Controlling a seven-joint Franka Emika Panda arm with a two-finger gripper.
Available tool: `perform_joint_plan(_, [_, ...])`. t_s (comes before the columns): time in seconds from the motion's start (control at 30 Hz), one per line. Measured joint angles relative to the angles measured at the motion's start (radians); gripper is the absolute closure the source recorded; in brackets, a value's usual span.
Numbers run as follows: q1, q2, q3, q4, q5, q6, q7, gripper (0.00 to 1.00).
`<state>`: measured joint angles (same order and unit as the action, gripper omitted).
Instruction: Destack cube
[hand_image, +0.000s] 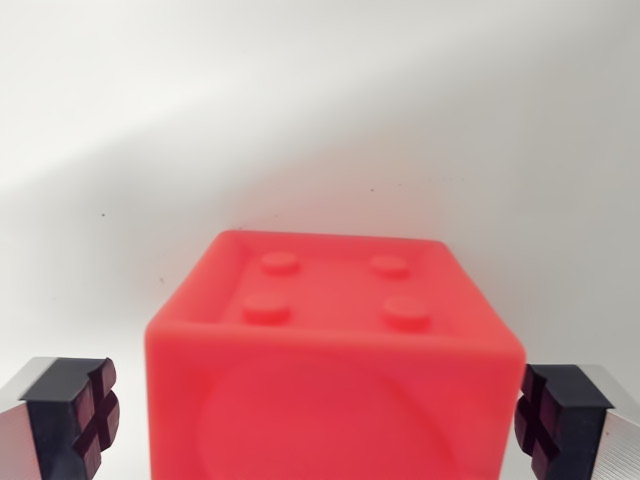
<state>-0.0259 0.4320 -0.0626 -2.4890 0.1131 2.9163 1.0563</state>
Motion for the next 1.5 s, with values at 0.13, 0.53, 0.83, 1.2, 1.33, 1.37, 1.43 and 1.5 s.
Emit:
perform_joint_plan(0.13, [0.005,-0.025,-0.006,-0.006,-0.001,-0.018,0.001,0.00])
perform_joint_plan(0.53, [0.029,-0.124,-0.034,-0.029,-0.018,-0.093,0.014,0.00])
perform_joint_plan(0.83, [0.041,-0.220,-0.053,-0.043,-0.048,-0.172,0.035,0.00])
perform_joint_plan(1.2, [0.043,-0.350,-0.061,-0.048,-0.089,-0.294,0.063,0.00])
perform_joint_plan(1.33, [0.042,-0.397,-0.062,-0.046,-0.102,-0.344,0.073,0.00])
perform_joint_plan(1.37, [0.042,-0.409,-0.062,-0.045,-0.105,-0.357,0.075,0.00])
perform_joint_plan(1.43, [0.042,-0.432,-0.062,-0.041,-0.109,-0.383,0.078,0.00])
perform_joint_plan(1.5, [0.041,-0.449,-0.062,-0.038,-0.112,-0.404,0.081,0.00])
